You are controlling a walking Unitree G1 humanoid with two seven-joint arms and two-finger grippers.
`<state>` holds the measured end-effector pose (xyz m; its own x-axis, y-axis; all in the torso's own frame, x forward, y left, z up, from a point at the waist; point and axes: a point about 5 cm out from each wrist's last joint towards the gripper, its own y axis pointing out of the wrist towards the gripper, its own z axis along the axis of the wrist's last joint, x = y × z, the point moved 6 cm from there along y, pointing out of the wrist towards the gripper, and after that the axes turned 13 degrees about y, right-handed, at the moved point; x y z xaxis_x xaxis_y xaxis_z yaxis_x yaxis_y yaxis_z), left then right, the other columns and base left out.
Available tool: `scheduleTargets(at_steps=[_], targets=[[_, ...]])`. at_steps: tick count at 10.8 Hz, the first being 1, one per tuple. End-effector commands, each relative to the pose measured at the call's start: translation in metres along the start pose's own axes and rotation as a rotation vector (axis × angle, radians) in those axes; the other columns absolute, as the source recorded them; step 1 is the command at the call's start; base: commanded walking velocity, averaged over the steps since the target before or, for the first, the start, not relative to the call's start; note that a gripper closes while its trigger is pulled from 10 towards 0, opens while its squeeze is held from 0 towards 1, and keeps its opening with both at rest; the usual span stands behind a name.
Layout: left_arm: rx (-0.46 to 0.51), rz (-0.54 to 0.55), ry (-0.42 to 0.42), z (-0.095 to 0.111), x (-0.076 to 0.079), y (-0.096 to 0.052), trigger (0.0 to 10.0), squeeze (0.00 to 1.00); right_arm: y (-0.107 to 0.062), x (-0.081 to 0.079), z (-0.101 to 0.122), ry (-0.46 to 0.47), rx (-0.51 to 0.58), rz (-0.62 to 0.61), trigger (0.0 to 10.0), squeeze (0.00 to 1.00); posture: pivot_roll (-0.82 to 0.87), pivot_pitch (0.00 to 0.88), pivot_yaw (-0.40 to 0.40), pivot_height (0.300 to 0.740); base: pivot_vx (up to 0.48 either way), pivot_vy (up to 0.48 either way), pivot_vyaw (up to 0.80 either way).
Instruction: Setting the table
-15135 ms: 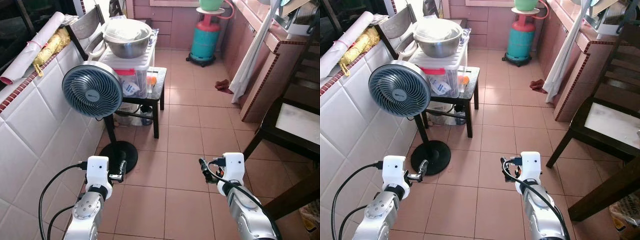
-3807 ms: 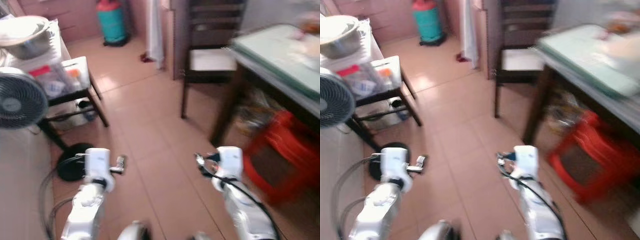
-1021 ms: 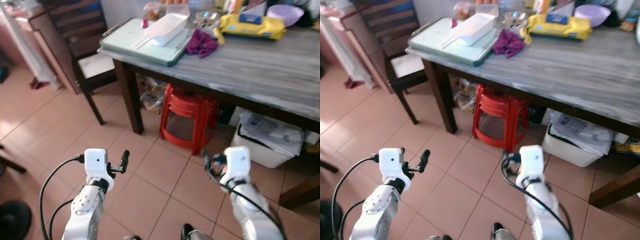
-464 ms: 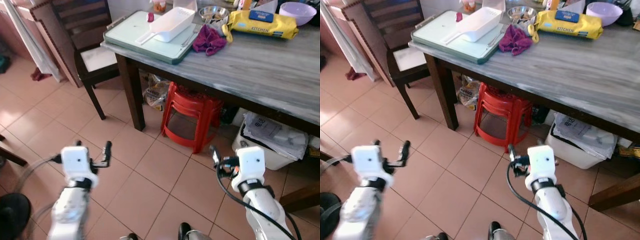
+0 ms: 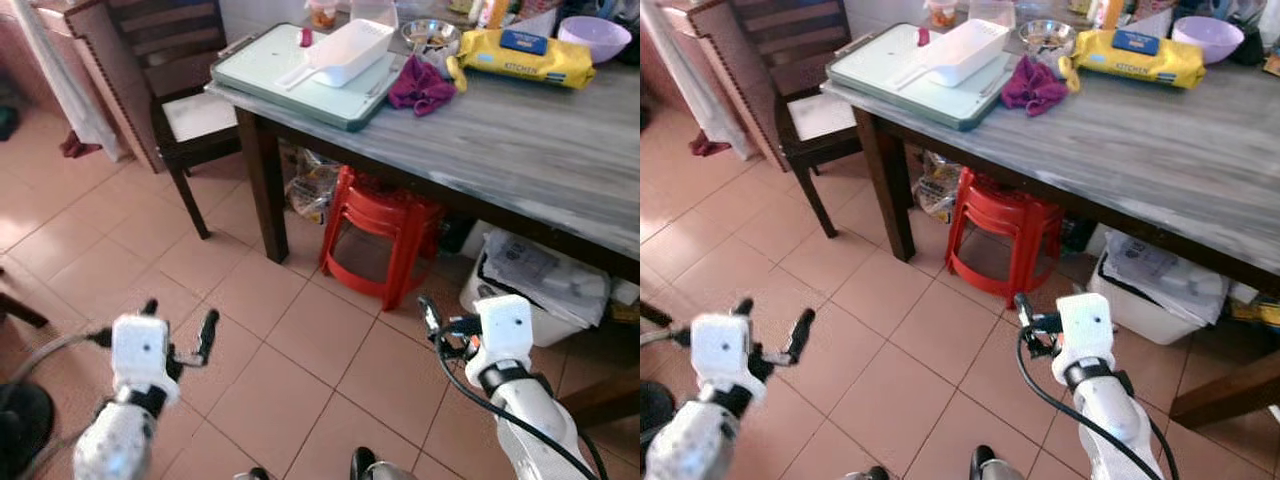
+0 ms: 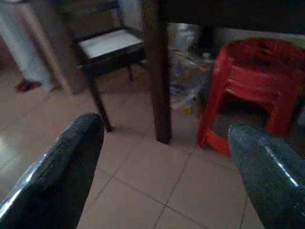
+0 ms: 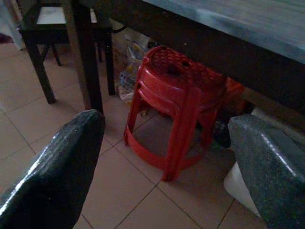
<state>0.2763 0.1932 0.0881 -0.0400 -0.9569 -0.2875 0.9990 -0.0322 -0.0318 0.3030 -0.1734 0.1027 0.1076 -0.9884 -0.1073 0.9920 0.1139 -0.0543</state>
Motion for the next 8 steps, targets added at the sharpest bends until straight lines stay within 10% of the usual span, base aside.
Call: scheduleTargets(at_steps=[1,4,8], targets=[[-0.041,0.078,-0.027,-0.009,0.0,-0.009,10.0,0.0,-0.006,0.008,-0.002,0.022,-0.004,-0.045,10.0,0.0,-0.09,0.178,0.022,0.74,0.0,0.0,0.0],[-0.078,0.093,-0.002,-0.022,-0.003,-0.002,10.0,0.0,-0.004,-0.003,-0.009,0.045,-0.027,-0.039,10.0,0.0,-0.07,0.188,0.029,0.74,0.0,0.0,0.0],[-0.099,0.144,-0.04,-0.019,-0.01,0.019,10.0,0.0,0.005,0.0,-0.007,0.053,-0.022,-0.054,10.0,0.0,-0.07,0.179,0.039,0.74,0.0,0.0,-0.78]])
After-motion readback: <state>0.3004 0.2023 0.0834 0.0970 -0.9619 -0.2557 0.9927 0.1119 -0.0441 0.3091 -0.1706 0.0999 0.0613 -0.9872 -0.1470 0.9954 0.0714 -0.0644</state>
